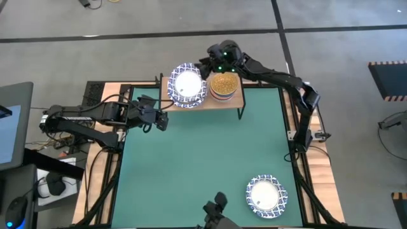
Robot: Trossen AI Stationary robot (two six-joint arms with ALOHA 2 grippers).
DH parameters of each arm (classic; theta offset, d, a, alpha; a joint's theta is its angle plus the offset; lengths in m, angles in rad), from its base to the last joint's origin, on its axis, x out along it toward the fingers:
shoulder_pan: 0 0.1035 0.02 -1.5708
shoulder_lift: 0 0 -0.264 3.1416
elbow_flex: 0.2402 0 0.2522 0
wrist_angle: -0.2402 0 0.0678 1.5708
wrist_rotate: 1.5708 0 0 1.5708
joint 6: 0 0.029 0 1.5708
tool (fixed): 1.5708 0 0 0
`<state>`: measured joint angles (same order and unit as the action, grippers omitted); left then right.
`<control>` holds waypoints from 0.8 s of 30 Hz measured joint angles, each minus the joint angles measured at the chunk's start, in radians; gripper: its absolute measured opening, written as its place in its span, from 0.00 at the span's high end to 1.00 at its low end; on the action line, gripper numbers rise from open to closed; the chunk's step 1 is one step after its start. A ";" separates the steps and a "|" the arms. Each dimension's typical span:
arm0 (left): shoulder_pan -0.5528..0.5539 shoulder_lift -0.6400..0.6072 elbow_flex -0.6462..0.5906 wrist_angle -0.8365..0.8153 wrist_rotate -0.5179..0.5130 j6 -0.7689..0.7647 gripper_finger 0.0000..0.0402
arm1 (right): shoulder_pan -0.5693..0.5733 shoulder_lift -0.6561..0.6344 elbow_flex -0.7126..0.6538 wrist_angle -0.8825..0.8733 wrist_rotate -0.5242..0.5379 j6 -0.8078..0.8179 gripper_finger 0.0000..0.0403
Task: Place and stack bowls onto a shelf
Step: Stack the white bowl on top of the white bowl on the shelf
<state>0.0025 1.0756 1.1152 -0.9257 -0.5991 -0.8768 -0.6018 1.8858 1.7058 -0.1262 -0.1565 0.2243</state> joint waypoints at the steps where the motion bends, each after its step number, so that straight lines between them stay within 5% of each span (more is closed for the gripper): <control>1: 0.000 0.000 0.000 0.000 -0.001 0.000 0.62 | 0.001 0.001 0.000 -0.005 0.000 -0.012 0.46; 16: 0.000 0.000 0.000 0.003 -0.008 -0.023 0.62 | 0.021 0.067 0.001 -0.037 0.000 -0.081 0.51; 24: 0.001 0.000 0.000 0.004 -0.040 -0.022 0.62 | 0.024 -0.010 0.000 -0.038 -0.004 -0.102 0.55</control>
<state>0.0039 1.0756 1.1152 -0.9218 -0.6392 -0.8989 -0.5777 1.8759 1.7061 -0.1643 -0.1608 0.1219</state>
